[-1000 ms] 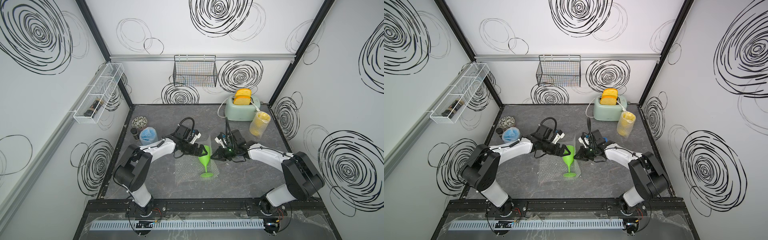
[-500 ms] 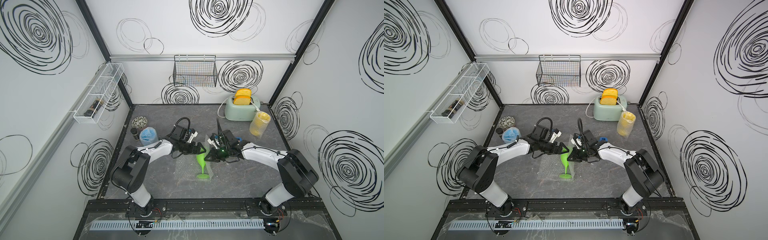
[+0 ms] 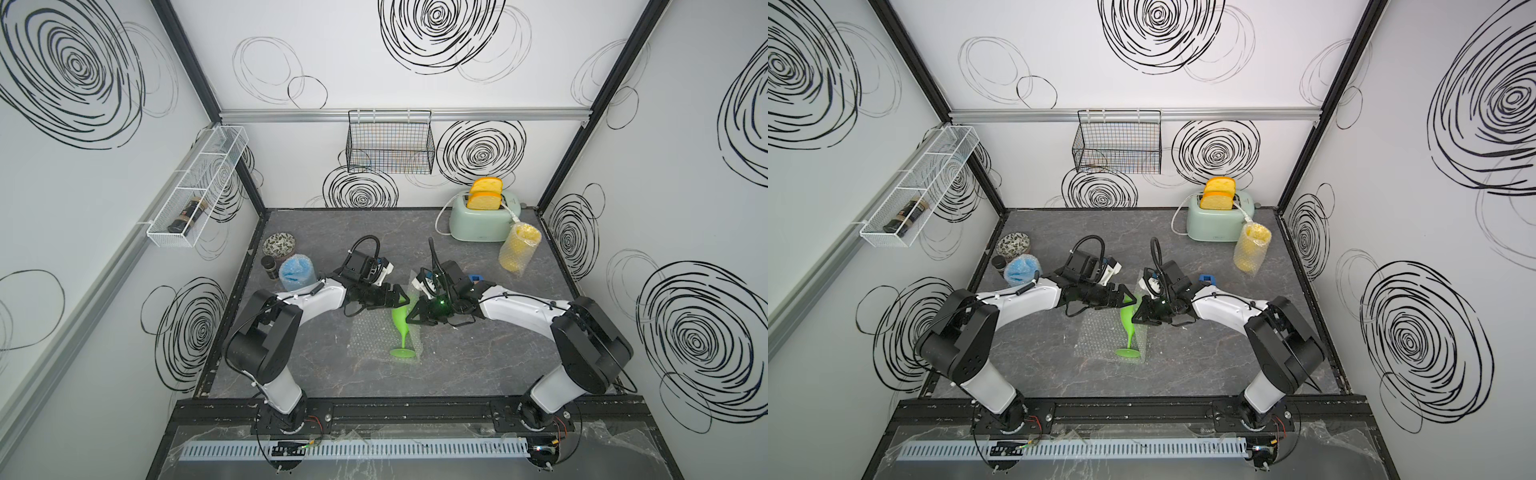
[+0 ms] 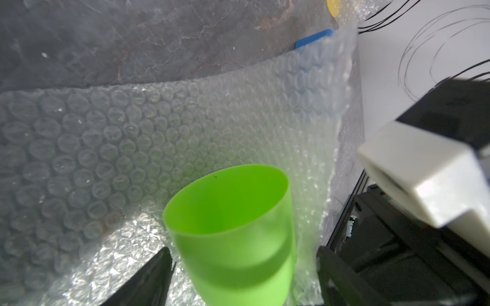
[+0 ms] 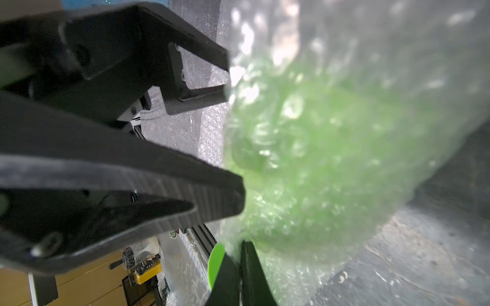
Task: Wrap wine glasses in bubble wrap
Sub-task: Wrap the wine glass in bubble wrap.
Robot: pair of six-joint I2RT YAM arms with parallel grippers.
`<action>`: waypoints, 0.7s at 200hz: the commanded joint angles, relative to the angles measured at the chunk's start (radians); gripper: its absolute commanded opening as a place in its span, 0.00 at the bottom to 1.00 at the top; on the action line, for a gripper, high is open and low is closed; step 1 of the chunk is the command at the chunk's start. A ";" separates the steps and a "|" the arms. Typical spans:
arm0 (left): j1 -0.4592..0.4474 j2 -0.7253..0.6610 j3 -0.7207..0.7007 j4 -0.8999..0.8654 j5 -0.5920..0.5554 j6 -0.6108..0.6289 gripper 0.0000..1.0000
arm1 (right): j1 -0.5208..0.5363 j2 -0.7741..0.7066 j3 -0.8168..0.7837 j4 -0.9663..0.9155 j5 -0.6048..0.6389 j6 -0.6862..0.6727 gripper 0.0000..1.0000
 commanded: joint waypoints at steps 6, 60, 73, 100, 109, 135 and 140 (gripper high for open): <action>-0.002 0.015 0.022 -0.014 -0.023 0.018 0.80 | 0.002 -0.011 0.042 -0.027 0.003 0.002 0.15; -0.002 0.039 0.033 -0.032 -0.037 0.030 0.71 | -0.046 -0.099 0.046 -0.068 -0.012 -0.007 0.30; -0.002 0.042 0.032 -0.032 -0.034 0.030 0.70 | -0.078 -0.119 0.030 -0.062 -0.011 -0.007 0.35; -0.003 0.032 0.027 -0.028 -0.022 0.030 0.66 | -0.138 -0.092 0.019 -0.063 0.004 0.015 0.46; -0.004 0.031 0.021 -0.021 -0.019 0.030 0.64 | -0.145 -0.070 0.023 -0.052 0.010 0.022 0.49; -0.001 0.020 0.022 -0.032 -0.027 0.057 0.62 | -0.154 0.007 0.059 -0.041 0.020 0.042 0.65; -0.001 0.020 0.019 -0.032 -0.027 0.056 0.61 | -0.152 0.016 0.061 -0.032 0.022 0.046 0.68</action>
